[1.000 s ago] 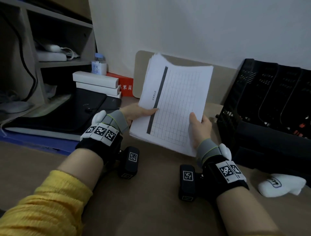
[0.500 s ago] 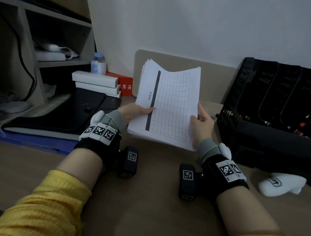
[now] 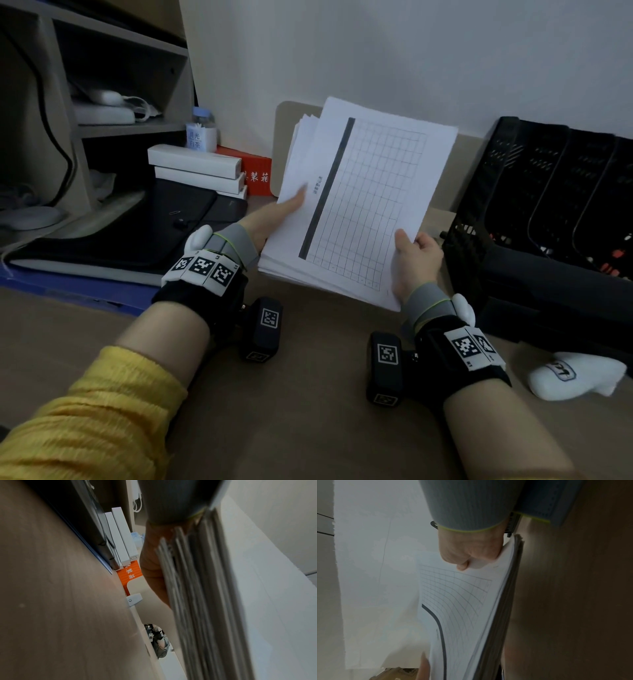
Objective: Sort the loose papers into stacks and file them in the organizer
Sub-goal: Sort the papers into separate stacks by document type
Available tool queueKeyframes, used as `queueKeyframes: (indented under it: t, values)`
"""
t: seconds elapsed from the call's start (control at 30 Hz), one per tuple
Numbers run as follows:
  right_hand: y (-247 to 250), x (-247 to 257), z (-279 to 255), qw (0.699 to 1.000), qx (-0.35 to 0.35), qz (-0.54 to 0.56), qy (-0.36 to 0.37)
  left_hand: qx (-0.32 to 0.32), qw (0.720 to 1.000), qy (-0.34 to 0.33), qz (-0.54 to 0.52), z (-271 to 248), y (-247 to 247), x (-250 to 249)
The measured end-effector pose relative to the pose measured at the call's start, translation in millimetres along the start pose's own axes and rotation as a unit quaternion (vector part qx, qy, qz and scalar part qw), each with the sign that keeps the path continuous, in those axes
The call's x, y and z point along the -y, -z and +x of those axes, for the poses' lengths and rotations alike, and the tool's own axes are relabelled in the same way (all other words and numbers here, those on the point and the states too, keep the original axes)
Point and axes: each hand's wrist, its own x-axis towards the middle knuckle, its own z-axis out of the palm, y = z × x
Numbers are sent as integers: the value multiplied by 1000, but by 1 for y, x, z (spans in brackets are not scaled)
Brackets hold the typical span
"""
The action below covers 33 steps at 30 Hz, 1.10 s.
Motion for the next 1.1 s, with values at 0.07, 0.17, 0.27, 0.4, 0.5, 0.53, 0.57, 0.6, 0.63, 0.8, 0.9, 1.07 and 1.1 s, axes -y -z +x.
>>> queueKeyframes:
  t: [0.07,0.17,0.27,0.4,0.5,0.53,0.57,0.6,0.63,0.8,0.9,1.07,1.1]
  values:
    - [-1,2,-2,1000,-1,17,3,-19,991,1,-130,5,3,-1]
    - [-1,5,-4,999,-15,37,12,-66,998,-14,-12,7,2,-2]
    - [-3,3,-3,998,-30,54,23,-96,993,-33,58,15,6,3]
    - [-3,3,-2,997,-34,73,21,5,1000,-14,26,17,8,5]
    - [-3,3,-2,998,-23,61,9,5,999,-31,28,12,8,5]
    - [-3,3,-2,999,-18,51,2,3,999,-36,30,11,8,5]
    - [-3,3,-2,999,-12,42,-8,-1,999,-40,36,10,8,4]
    - [-4,4,-3,999,-5,31,-17,-1,998,-44,41,11,8,4]
    - [-4,4,-2,999,3,17,-30,-4,998,-45,47,11,8,4]
    - [-4,3,0,988,73,-28,-130,-22,998,-39,40,9,7,-1]
    - [-3,3,2,977,93,-69,-177,-36,998,-49,28,7,7,-5]
    - [0,4,4,975,83,-88,-189,-74,994,-85,3,8,7,-13]
    - [-1,3,4,975,87,-88,-187,-80,992,-92,7,9,6,-14]
